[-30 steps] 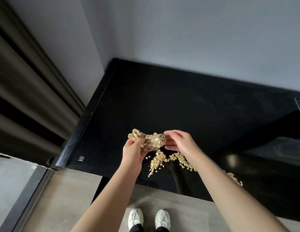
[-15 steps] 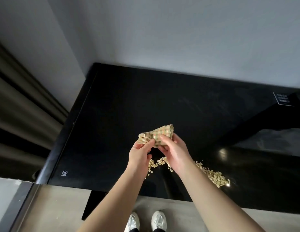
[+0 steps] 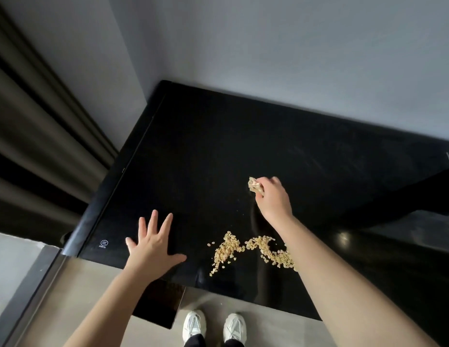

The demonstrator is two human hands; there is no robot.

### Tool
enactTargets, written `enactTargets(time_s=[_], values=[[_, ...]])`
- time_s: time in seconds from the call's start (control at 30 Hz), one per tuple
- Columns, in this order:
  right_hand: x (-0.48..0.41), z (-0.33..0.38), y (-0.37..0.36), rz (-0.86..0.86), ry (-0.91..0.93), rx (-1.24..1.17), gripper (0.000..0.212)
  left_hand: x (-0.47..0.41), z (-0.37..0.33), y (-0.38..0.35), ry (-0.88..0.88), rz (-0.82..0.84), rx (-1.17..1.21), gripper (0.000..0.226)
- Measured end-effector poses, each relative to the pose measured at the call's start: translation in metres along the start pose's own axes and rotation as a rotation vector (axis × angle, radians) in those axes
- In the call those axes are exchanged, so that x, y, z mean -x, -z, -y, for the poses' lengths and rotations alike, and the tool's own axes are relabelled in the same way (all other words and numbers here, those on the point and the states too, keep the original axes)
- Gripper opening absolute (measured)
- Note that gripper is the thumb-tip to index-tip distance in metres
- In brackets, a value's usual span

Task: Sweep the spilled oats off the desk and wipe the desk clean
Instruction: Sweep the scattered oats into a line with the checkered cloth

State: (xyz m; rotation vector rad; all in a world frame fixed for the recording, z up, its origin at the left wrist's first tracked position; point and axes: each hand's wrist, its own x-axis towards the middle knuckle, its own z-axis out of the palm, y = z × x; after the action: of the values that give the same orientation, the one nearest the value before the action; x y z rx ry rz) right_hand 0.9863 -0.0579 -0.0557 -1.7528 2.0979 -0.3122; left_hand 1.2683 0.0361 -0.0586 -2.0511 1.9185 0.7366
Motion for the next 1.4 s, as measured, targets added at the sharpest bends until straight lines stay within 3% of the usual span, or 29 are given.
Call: enactTargets(time_s=[0.13, 0.4, 0.63, 0.7, 0.83, 0.97, 1.07, 1.2, 1.4], values=[[-0.015, 0.015, -0.011, 0.086, 0.057, -0.018, 0.037, -0.001, 0.004, -0.002, -0.012, 0.134, -0.08, 0.129], [0.036, 0.03, -0.02, 0.435, 0.449, -0.123, 0.038, 0.0, -0.001, 0.001, -0.001, 0.15, -0.104, 0.134], [0.081, 0.006, -0.008, 0.657, 0.487, -0.076, 0.05, 0.006, -0.005, 0.008, -0.029, 0.202, -0.166, 0.134], [0.079, 0.008, 0.007, 0.607, 0.436, -0.135, 0.051, 0.01, -0.013, 0.007, -0.078, 0.214, -0.198, 0.134], [0.044, 0.0, 0.036, 0.211, 0.34, -0.201, 0.043, 0.01, -0.029, 0.006, -0.119, 0.214, -0.229, 0.133], [0.01, -0.022, 0.021, 0.001, 0.03, -0.083, 0.036, 0.004, -0.032, 0.007, -0.119, 0.214, -0.232, 0.133], [0.01, -0.023, 0.001, 0.04, -0.02, -0.1, 0.037, 0.002, -0.029, 0.004, -0.125, 0.213, -0.23, 0.132], [0.03, -0.004, -0.008, 0.183, 0.184, -0.186, 0.033, 0.001, -0.027, 0.002, -0.142, 0.202, -0.243, 0.132], [0.068, 0.011, -0.017, 0.526, 0.441, -0.077, 0.04, 0.007, -0.019, 0.005, -0.201, 0.204, -0.27, 0.131]])
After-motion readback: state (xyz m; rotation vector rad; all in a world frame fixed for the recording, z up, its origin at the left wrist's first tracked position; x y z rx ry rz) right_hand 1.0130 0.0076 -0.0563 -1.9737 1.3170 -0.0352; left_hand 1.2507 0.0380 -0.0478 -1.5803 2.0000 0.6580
